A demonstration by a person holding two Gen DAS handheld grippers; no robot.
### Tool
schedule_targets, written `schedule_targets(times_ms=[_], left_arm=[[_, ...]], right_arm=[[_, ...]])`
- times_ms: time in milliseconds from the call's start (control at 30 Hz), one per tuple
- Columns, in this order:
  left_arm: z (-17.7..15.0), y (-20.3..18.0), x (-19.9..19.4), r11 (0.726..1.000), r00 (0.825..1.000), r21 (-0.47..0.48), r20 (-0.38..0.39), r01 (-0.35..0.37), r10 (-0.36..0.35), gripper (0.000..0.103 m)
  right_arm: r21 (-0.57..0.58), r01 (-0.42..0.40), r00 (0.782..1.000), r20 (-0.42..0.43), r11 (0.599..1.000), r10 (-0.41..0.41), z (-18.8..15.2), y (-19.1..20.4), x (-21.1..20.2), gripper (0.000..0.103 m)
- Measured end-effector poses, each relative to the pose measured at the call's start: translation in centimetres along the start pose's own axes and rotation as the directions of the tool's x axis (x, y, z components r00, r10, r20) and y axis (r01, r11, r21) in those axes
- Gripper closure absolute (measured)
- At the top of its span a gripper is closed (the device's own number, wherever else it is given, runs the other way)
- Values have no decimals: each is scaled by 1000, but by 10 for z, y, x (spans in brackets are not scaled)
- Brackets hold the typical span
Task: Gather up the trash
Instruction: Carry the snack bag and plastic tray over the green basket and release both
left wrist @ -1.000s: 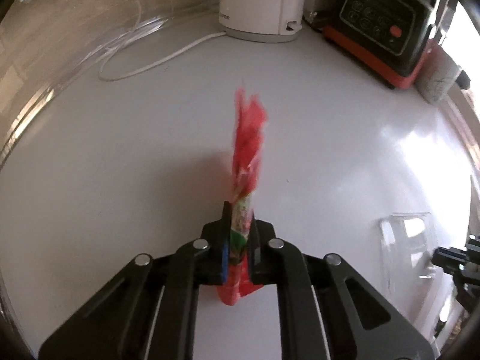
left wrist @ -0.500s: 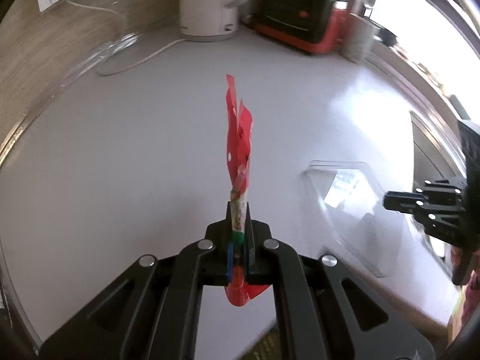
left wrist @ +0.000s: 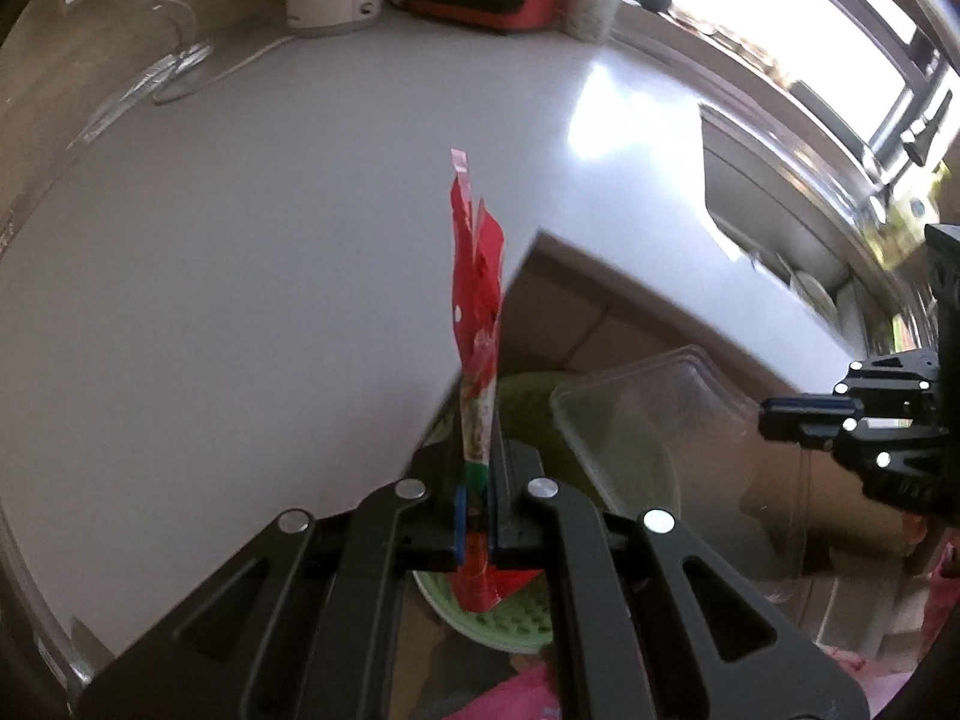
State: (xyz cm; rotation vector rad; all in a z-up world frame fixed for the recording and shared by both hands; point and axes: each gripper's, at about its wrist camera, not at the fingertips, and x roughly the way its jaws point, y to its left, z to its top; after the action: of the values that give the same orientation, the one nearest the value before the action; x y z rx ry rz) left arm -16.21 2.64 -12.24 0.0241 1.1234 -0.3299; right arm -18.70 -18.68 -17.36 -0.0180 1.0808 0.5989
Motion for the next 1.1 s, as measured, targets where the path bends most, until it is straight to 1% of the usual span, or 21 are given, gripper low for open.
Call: schedule_targets(times_ms=[67, 133, 167, 200, 233, 267, 300, 367, 600, 833, 1000, 1100], left_arm=[[-11, -1, -2, 1000, 1000, 8, -10, 18, -18, 99], [-17, -1, -3, 1000, 1000, 13, -12, 23, -23, 99], [-20, -2, -4, 999, 1000, 21, -11, 26, -26, 99], [-21, -2, -5, 999, 1000, 25, -11, 25, -25, 99], [-22, -2, -5, 999, 1000, 29, -11, 24, -24, 99], [-23, -4, -5, 999, 1000, 34, -11, 25, -25, 99], [-24, -6, -7, 999, 1000, 41, -9, 25, -24, 99], [-25, -9, -8, 998, 1000, 53, -3, 20, -20, 99], [-33, -12, -13, 996, 1000, 89, 4, 22, -23, 99], [-36, -24, -8, 991, 999, 128, -13, 42, -41, 98], [-42, -36, 4, 983, 997, 170, -45, 62, -55, 98], [-46, -46, 15, 978, 994, 192, -79, 86, -72, 98]], right_arm=[[0, 2, 1000, -3, 1000, -2, -6, 7, 10, 98], [-8, 23, 999, 29, 1000, -22, -13, 13, 21, 94], [7, 5, 1000, 25, 1000, -5, -15, 12, 31, 80], [15, 9, 1000, 11, 1000, -9, -15, 9, 40, 42], [19, 40, 999, 8, 999, -40, -19, 12, 47, 28], [19, 78, 997, 12, 997, -78, -21, 13, 53, 19], [24, 101, 995, 18, 995, -101, -24, 13, 57, 19], [64, 86, 996, 4, 994, -87, -26, 11, 61, 18], [105, 145, 988, 33, 984, -149, -36, 12, 39, 3], [151, 159, 985, 37, 976, -166, -43, 12, 22, 3], [172, 180, 982, 25, 969, -187, -50, 8, 9, 3], [177, 201, 978, 23, 964, -208, -53, 8, 5, 3]])
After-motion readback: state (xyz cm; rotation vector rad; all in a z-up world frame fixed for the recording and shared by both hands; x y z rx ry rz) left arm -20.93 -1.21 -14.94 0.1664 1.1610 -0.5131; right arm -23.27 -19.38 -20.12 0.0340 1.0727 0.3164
